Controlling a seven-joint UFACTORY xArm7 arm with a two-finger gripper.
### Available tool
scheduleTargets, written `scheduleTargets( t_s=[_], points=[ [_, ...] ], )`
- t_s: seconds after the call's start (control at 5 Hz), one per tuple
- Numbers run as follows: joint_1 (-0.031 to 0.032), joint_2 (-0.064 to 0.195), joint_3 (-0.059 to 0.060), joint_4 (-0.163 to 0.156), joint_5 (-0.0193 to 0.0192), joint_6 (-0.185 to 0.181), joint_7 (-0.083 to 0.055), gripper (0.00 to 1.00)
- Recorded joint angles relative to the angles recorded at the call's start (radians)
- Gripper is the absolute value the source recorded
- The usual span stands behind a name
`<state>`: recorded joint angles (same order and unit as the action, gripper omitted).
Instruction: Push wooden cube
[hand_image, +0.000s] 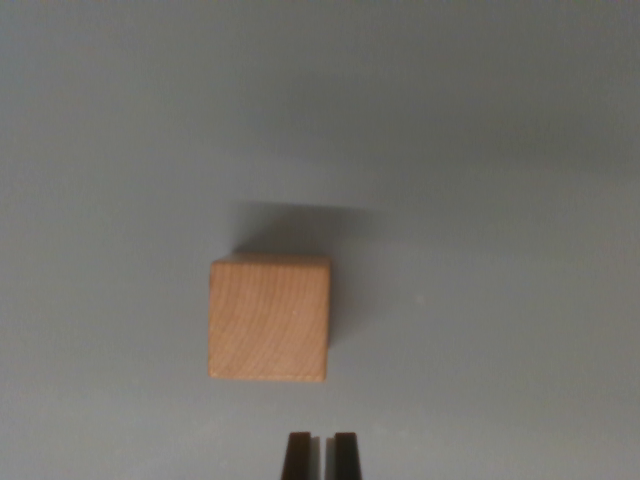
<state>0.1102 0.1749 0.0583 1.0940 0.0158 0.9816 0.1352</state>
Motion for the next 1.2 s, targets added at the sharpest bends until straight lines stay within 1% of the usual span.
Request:
scheduleTargets(
  t_s=[0.2,0.4,0.6,0.8,1.0,1.2],
  points=[
    [0.0000,0.000,0.000,0.000,0.0000,0.000,0.000,0.00],
    [0.0063,0.013,0.005,-0.035,-0.0002,-0.041,0.012,0.00],
    [0.0063,0.013,0.005,-0.035,-0.0002,-0.041,0.012,0.00],
    [0.0125,0.026,0.010,-0.070,-0.0004,-0.081,0.023,0.00],
    [0.0125,0.026,0.010,-0.070,-0.0004,-0.081,0.023,0.00],
    [0.0182,0.037,0.015,-0.103,-0.0006,-0.119,0.034,0.00]
  ],
)
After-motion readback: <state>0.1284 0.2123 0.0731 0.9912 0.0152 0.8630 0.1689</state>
